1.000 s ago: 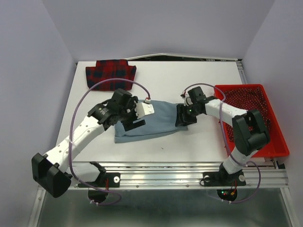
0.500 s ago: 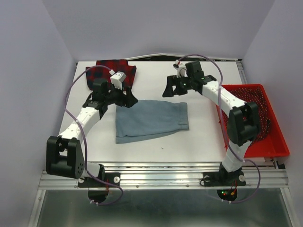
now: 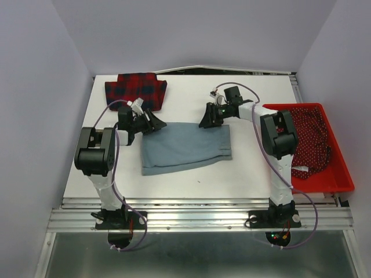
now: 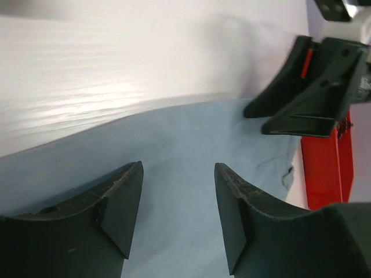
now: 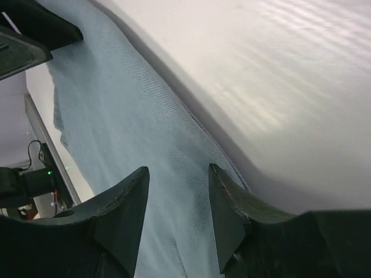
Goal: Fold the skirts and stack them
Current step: Fold the skirt
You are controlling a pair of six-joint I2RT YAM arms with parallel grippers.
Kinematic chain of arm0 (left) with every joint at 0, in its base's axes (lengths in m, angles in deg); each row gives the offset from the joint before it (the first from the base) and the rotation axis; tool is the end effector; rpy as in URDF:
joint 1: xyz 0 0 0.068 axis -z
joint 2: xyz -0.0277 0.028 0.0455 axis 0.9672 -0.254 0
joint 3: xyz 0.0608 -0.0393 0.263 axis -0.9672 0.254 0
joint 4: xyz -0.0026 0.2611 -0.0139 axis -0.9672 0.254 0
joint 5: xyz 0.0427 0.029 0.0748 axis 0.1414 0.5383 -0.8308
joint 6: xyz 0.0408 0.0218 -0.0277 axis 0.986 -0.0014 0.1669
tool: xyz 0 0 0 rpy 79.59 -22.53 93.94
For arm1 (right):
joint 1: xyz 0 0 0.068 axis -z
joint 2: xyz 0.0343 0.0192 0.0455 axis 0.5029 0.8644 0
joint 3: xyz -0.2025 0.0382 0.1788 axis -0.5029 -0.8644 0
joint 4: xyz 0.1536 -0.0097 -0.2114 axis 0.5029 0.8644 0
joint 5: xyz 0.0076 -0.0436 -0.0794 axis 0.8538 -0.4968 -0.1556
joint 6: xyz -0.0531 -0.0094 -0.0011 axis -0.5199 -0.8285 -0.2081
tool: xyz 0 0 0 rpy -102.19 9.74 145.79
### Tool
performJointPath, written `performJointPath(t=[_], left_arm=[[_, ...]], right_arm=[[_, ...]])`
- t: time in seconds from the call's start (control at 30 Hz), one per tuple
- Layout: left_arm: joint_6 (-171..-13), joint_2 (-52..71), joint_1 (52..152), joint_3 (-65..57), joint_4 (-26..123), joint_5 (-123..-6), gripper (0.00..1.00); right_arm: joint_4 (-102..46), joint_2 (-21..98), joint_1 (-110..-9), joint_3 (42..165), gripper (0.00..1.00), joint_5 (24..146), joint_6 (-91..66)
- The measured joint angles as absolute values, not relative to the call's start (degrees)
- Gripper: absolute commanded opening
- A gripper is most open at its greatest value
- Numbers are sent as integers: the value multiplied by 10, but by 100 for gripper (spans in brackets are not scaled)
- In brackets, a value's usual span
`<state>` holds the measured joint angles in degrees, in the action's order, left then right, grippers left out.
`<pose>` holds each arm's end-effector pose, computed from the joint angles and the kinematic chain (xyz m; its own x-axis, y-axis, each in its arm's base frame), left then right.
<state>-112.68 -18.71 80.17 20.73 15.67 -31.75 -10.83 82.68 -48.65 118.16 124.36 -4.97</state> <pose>0.3594 -0.0540 0.1624 -0.6650 -0.3503 -0.6596 0.3728 0.6096 -0.6995 0.4349 0.1725 0.1584 -0.8864 -0.1186 -0.4474 -0.4320 0.5592 0.7076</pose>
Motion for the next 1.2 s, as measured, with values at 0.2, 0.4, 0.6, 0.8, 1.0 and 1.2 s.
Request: performJointPath(t=[0.2, 0.4, 0.6, 0.8, 1.0, 1.2], left_arm=[[-1172, -247, 762, 209, 124, -306, 62], [-1159, -247, 764, 174, 181, -319, 62], [-1072, -272, 769, 48, 310, -340, 63], [-874, -271, 800, -126, 474, -400, 64], [-714, -126, 881, -70, 631, -484, 63], [-653, -50, 945, 38, 713, -536, 63]], right_arm=[[-151, 850, -435, 1154, 48, 1263, -52], [-200, 837, -427, 1106, 48, 1276, -52], [-236, 762, -429, 988, 49, 1261, -30], [-178, 682, -431, 920, 50, 1251, -71], [-36, 627, -434, 962, 44, 1236, -174], [26, 625, -439, 1004, 29, 1208, -270]])
